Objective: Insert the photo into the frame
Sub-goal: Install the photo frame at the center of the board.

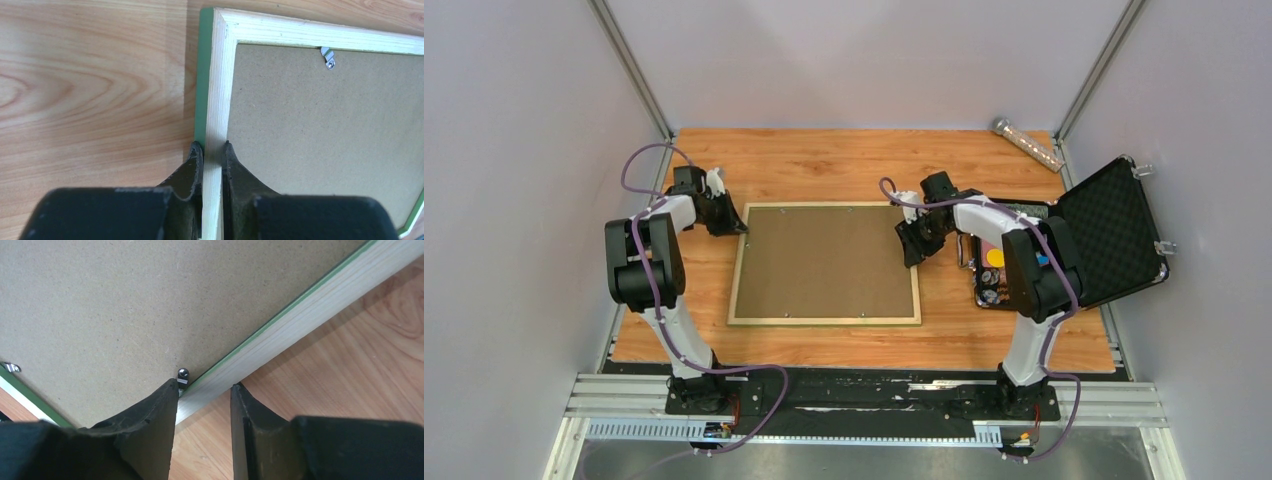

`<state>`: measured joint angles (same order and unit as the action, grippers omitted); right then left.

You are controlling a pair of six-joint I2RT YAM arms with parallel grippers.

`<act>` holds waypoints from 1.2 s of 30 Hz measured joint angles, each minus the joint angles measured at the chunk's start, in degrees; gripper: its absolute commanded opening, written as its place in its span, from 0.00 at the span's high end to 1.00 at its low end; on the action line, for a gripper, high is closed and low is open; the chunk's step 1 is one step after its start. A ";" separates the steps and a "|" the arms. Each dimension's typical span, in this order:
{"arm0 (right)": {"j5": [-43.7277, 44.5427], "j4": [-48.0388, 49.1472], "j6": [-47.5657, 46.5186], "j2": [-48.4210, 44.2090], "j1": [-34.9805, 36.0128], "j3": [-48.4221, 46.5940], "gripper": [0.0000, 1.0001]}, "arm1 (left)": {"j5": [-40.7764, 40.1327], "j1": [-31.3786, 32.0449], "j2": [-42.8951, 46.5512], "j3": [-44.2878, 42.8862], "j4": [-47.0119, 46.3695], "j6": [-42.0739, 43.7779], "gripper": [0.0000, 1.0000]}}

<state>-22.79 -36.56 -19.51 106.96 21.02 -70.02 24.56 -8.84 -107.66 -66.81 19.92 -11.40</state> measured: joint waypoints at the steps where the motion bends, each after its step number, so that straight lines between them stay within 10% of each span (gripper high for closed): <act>1: 0.20 -0.31 0.35 0.50 -0.26 -0.66 0.87 | 0.22 -0.07 -0.04 0.00 0.07 0.04 0.82; 11: 1.09 -0.52 4.33 3.54 -6.40 -5.05 0.78 | 2.99 2.47 -3.89 -5.51 5.18 1.49 0.58; 24: 1.18 0.87 4.37 1.62 -10.05 -3.85 0.34 | 7.54 9.18 -7.72 -13.66 11.37 4.59 0.03; 36: -3.50 2.91 0.83 -18.60 -7.08 2.29 0.24 | -1.33 9.88 6.29 -10.40 15.76 10.36 0.00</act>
<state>-26.28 -33.65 -18.68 88.36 13.93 -67.72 23.22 1.04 -101.36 -77.21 35.68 -1.04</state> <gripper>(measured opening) 0.750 0.997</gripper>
